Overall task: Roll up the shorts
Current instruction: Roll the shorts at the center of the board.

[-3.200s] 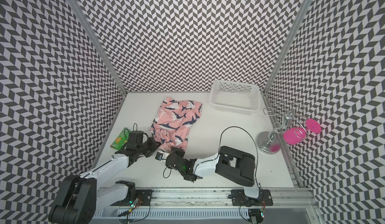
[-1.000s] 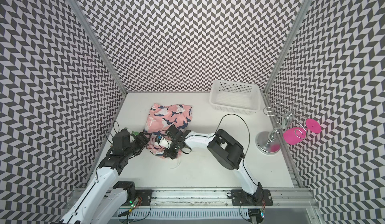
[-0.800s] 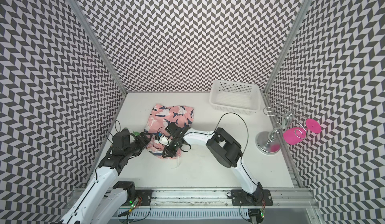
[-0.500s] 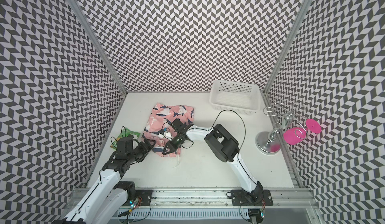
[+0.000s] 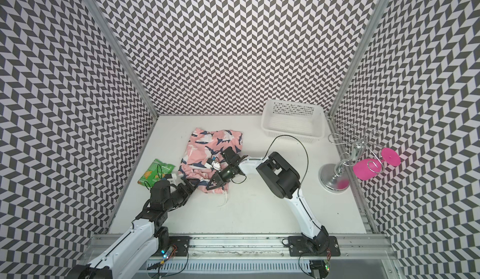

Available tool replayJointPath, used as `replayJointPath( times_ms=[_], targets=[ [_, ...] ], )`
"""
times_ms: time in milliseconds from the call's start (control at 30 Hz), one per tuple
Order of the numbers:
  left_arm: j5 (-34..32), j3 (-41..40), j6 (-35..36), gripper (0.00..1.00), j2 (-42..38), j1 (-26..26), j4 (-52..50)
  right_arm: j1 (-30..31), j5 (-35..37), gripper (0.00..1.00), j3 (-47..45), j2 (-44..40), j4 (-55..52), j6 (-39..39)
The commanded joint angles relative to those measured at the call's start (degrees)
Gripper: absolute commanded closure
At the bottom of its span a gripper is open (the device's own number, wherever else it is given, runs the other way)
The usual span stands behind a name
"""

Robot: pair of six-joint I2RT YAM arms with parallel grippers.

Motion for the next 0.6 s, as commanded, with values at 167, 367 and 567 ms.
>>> replayJointPath(
  times_ms=[167, 367, 567],
  targets=[
    [-2.5, 0.8, -0.6, 0.27, 12.5, -0.3, 14.7, -0.4, -1.5, 1.00, -1.8, 2.0, 5.3, 3.7],
    [-3.8, 5.1, 1.1, 0.85, 19.6, -0.3, 15.1, -0.8, -2.4, 0.99, -4.2, 0.0, 9.1, 6.4],
    [-3.6, 10.7, 4.8, 1.00, 22.6, -0.3, 9.1, -2.6, 2.1, 0.79, -9.2, -7.6, 11.2, 6.3]
  ],
)
